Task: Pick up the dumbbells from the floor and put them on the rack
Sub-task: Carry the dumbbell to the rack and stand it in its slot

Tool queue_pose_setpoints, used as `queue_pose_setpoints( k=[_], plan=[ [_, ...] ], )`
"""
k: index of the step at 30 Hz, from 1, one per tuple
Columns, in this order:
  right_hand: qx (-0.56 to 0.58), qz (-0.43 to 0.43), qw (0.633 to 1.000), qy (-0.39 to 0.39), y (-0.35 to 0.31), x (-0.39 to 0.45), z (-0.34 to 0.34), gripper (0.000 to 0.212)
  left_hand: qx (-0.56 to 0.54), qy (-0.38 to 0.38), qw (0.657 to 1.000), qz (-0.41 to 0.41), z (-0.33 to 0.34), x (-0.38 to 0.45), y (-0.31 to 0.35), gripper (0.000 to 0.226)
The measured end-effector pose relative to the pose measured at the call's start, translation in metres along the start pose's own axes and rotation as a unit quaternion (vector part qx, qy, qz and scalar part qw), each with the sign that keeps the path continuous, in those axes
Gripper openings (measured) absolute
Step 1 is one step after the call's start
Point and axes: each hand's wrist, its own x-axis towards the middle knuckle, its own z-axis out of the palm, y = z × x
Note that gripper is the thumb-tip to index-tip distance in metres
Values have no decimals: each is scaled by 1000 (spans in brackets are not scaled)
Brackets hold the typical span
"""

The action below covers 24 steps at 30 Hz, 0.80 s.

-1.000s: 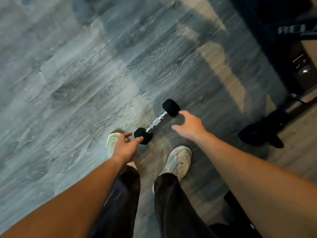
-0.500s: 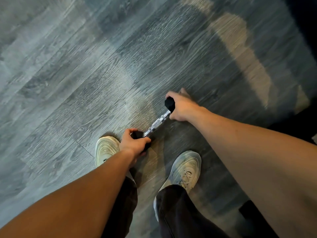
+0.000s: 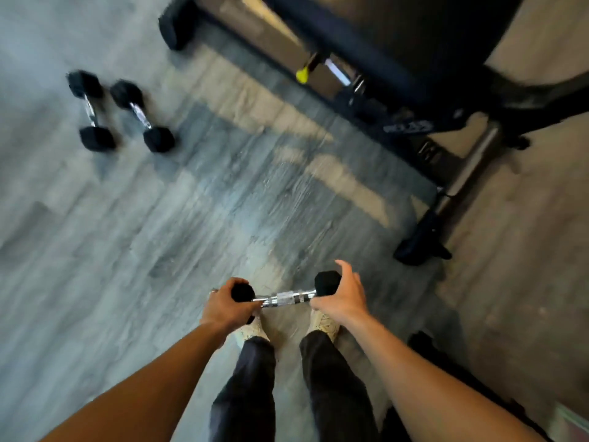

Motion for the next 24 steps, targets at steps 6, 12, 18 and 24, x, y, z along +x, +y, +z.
queue_pose_setpoints(
  k=[6,12,18,24],
  plan=[
    [85,18,991,97,-17,-164,-82,69,32,-48,994,90,-58,-172,88,56],
    [276,50,933,223,38,-277,-101,56,160,-98,954,235,-54,-266,119,50],
    [390,111,872,276,106,-360,-75,67,299,-158,876,346,-10,-333,128,45],
    [512,211,765,329,211,-456,-21,78,485,-247,706,453,92,-426,96,35]
  ],
)
